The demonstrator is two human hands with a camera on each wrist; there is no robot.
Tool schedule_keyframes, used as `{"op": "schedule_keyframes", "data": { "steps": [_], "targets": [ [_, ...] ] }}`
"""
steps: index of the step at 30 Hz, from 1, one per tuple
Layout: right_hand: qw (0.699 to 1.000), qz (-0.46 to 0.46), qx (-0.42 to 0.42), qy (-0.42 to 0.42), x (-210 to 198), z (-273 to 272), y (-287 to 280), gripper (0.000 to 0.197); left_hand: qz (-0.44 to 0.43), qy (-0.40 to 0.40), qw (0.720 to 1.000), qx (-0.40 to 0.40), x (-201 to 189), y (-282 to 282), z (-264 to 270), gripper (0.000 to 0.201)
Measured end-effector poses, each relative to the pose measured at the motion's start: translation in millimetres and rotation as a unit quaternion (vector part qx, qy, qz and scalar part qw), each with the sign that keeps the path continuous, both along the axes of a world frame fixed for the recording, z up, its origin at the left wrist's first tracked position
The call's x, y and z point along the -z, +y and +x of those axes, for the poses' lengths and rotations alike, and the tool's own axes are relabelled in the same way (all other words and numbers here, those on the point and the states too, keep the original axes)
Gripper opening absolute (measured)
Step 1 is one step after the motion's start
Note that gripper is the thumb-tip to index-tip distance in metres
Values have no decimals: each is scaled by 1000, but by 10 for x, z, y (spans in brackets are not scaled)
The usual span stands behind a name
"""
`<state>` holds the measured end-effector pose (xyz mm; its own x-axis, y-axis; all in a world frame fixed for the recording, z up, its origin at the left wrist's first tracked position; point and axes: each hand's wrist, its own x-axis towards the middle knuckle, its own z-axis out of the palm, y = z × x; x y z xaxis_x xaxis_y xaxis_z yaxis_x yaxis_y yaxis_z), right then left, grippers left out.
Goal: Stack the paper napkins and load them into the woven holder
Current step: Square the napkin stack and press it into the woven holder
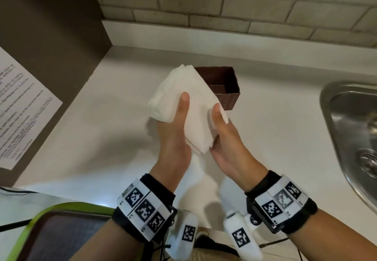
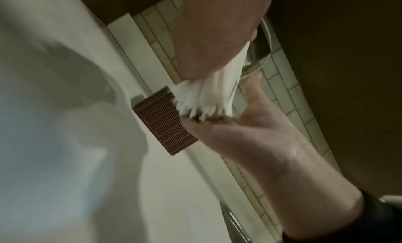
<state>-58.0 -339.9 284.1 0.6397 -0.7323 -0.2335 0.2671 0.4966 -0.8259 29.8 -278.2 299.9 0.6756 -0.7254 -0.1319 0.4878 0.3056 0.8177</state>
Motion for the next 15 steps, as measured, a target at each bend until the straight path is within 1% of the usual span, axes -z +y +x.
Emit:
{"op": "schedule_keyframes", "data": {
  "steps": [1, 2, 4, 7, 10, 12, 13, 14, 15],
  "targets": [
    [1000, -7, -12, -6, 2, -5, 30, 63, 3, 1, 1000, 5, 1, -1, -19, 49],
    [1000, -9, -11, -9, 4, -7, 55, 58, 8, 2, 1000, 8, -8, 1, -32, 46],
    [1000, 0, -9, -25, 23, -15, 75, 55, 17, 6, 1000, 7, -7, -1, -46, 42],
    [1000, 22, -16, -12, 90, -21, 68, 51, 24, 27, 999, 4, 14, -1, -45, 41],
    [1000, -9, 2, 17, 132, -110, -16, 47, 39, 13, 999, 11, 90, 18, 144, 48],
    [997, -37, 24, 57, 166, -212, -130, 42, 89, 13, 996, -16, 133, 34, 338, 56],
    [995, -51, 26, 77, 188, -256, -181, 41, 123, 14, 992, -24, 181, 35, 419, 56],
    [993, -66, 22, 98, 203, -284, -214, 42, 153, 4, 988, -18, 219, 33, 456, 55],
    [990, -82, 8, 118, 224, -297, -237, 44, 181, -24, 983, 4, 260, 30, 466, 57]
  ]
}}
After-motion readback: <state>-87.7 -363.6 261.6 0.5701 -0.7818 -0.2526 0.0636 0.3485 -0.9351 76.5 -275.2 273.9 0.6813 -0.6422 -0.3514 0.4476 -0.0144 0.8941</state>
